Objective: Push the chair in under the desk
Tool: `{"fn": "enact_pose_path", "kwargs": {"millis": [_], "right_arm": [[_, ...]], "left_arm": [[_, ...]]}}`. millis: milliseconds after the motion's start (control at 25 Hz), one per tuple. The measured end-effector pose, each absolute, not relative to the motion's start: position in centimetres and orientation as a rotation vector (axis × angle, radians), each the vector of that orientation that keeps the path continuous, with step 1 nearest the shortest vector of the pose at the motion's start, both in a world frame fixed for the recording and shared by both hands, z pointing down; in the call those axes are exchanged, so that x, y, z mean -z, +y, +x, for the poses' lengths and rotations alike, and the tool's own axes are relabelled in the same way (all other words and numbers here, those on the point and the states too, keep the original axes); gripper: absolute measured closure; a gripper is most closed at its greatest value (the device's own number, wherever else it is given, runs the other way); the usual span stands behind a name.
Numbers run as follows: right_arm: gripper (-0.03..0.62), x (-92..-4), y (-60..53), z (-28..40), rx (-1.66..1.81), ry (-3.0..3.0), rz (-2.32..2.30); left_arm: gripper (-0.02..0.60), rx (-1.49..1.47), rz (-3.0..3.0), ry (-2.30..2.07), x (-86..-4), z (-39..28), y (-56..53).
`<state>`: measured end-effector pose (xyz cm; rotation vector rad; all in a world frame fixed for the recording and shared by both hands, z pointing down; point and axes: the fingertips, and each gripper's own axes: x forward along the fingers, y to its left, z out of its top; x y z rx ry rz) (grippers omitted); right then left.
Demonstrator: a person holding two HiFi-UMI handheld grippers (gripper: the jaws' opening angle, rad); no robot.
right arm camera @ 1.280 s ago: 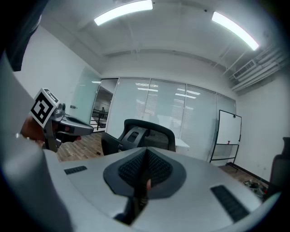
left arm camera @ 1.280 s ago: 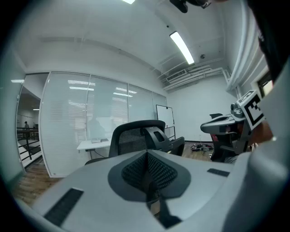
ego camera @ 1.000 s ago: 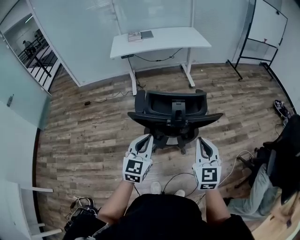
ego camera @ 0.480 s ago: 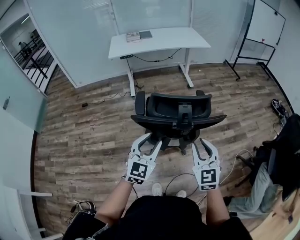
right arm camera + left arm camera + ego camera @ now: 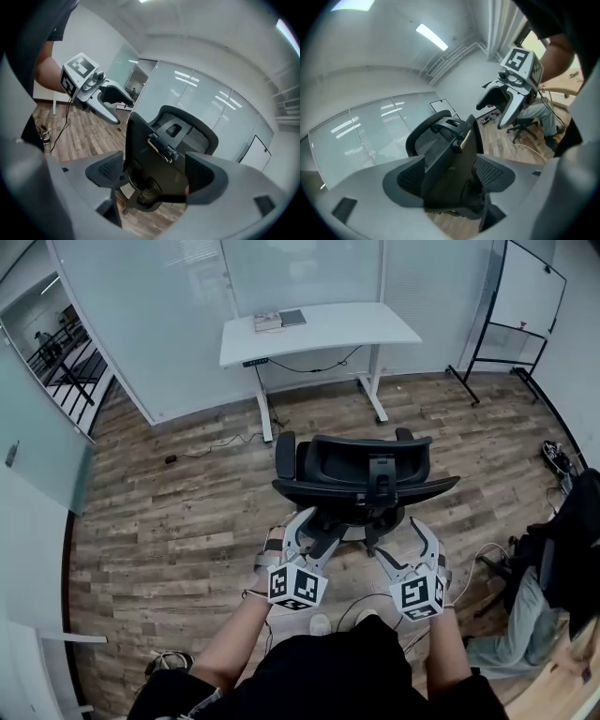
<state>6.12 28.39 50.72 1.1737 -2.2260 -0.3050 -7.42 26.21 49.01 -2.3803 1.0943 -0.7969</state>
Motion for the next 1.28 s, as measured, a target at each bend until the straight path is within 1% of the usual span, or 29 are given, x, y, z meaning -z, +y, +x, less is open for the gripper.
{"fn": "enact_pose_path", "kwargs": {"millis": [200, 440, 680, 920, 1280], "right_arm": [[0.139, -52.7, 26.8, 6.6, 0.345, -2.144, 1.058], [0.103, -53.7, 24.5, 7.9, 0.455, -2.048, 0.996], [0.094, -55.0, 21.5, 9.2, 0.599, -1.913, 0.906], [0.094, -55.8, 19.0, 8.7, 0.773, -1.798, 0.796], [0.094, -57.5, 16.2, 8.6, 0.837, -1.729, 0.719]], "left_arm": [[0.225, 0.882, -2.305, 1.068, -49.4, -7.1, 24.5], [0.209, 1.082, -2.123, 1.007, -51.4, -6.8, 22.5], [0.209, 1.205, -1.976, 0.972, -52.2, -6.4, 19.8], [0.209, 1.282, -1.856, 0.940, -53.0, -6.5, 17.3], [0.199, 1.424, -1.748, 0.882, -55.1, -7.1, 14.9]]}}
